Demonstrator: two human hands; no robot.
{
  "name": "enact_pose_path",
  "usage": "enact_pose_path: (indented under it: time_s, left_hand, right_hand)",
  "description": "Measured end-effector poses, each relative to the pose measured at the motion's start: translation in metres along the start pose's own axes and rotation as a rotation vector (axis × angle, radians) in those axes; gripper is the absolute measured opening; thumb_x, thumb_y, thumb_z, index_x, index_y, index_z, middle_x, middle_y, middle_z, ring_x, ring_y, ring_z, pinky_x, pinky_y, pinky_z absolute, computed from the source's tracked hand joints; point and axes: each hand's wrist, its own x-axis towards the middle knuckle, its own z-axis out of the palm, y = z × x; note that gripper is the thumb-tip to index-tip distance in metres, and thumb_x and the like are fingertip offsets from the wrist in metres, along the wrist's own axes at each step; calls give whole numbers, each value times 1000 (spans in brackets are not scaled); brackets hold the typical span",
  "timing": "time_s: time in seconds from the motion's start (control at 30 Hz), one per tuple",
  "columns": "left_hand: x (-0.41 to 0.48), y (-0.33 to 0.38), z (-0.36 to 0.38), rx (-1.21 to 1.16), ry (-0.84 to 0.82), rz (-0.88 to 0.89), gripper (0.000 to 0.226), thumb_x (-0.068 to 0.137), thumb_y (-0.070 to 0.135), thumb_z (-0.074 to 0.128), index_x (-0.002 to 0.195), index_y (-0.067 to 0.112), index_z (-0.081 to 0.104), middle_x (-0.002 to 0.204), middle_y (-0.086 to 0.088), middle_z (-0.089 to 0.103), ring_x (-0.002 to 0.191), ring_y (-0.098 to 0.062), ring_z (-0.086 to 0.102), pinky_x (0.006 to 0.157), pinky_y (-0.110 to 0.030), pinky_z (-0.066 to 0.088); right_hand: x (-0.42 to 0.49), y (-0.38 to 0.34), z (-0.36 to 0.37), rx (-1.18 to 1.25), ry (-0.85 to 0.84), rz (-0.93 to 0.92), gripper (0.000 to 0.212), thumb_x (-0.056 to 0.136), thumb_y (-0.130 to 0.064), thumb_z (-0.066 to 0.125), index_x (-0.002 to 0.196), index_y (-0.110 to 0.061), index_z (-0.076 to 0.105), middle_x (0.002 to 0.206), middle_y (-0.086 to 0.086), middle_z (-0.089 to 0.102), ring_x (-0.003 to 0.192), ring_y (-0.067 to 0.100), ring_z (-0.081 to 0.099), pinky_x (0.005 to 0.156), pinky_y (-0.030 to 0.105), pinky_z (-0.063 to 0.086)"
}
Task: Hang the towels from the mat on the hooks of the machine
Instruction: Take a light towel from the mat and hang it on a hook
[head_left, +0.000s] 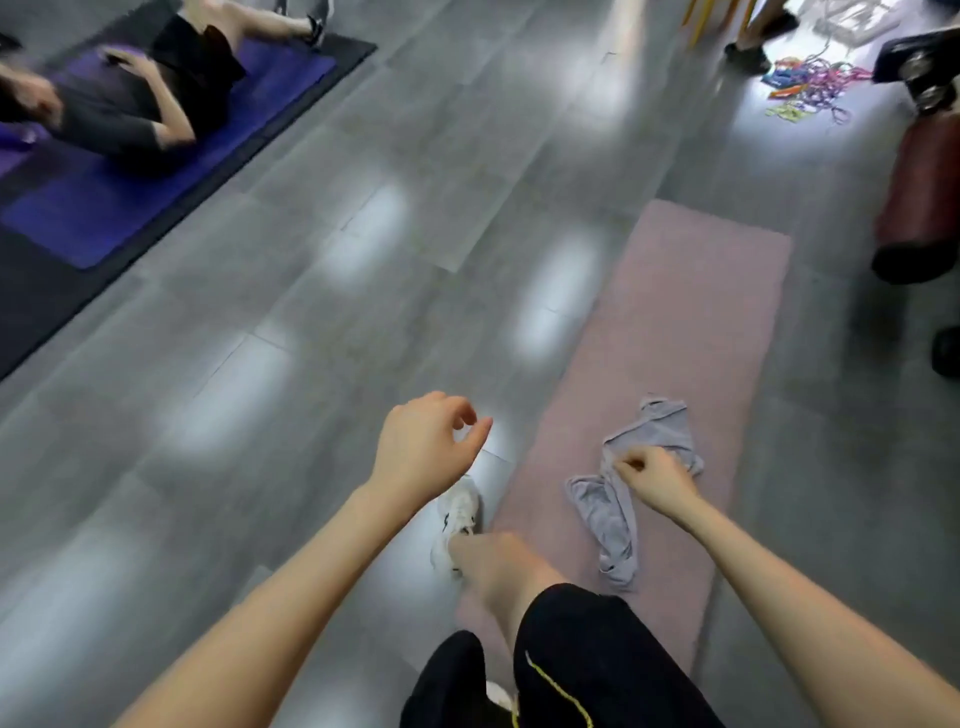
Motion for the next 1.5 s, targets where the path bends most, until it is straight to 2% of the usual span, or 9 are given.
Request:
enact_pose_path:
  time_s: [0.3,0.47,0.63,0.77,0.9,1.03,1.13,1.3,1.5]
  left_hand:
    - [254,-37,-12,-83,-153,80,27,88,43,54,106,24,61,81,9,62,78,-12,60,69,-26,43]
    - [399,-48,-6,91,-301,194,32,90,43,52,112,20,60,90,4,67,89,-20,63,73,-29,44]
    - [505,-24,46,199,-511,280,38,92,43,50,120,19,55,101,2,68,100,-21,62,78,-31,45]
    - [567,11,117,374,-688,351,39,94,42,47,124,19,51,104,3,68,104,-20,60,79,-29,43]
    - [616,57,206,465,-816,435,40,94,41,46,127,19,49,104,1,69,102,-22,61,77,-30,45]
    - [643,105,311,529,-938,529,38,93,42,45,126,21,48,103,1,68,99,-23,61,76,-29,45]
    - [650,131,390,519,-982,614,32,93,36,45,121,21,51,90,3,64,89,-22,60,70,-27,42]
    - [641,137,527,483,-1046,777,28,94,32,48,118,22,55,92,4,67,95,-21,62,70,-24,39]
    - [621,93,675,502,-1118,852,27,93,32,49,118,24,56,98,3,68,97,-21,61,72,-23,39]
  right_hand:
    - [185,-28,4,228,100,365,41,86,-9,50,51,-15,30,53,2,32,60,18,34,57,30,23]
    - [246,-58,-8,331,73,545,31,85,-6,45,55,-13,39,60,7,44,66,23,44,57,29,31]
    - [283,-63,-26,375,92,606,38,86,-10,48,52,-16,31,53,0,33,67,25,41,53,33,26]
    - [310,-29,-34,583,192,740,16,87,-12,53,78,-15,66,85,10,67,86,29,60,72,33,44]
    - [335,22,-23,695,291,893,16,87,-9,53,79,-6,66,92,18,68,86,34,61,71,34,44]
    - [363,73,12,803,335,1087,32,90,-13,50,59,-20,48,80,12,60,77,27,55,64,28,34]
    - [394,109,51,830,318,1211,18,91,-14,48,88,-13,66,98,18,66,95,35,60,73,32,41]
    - [468,172,137,710,300,1281,22,90,-18,50,106,-11,63,112,14,64,105,32,57,80,32,43]
    - [547,248,246,461,376,1250,25,78,-16,65,102,-9,65,101,14,67,98,35,57,80,39,42]
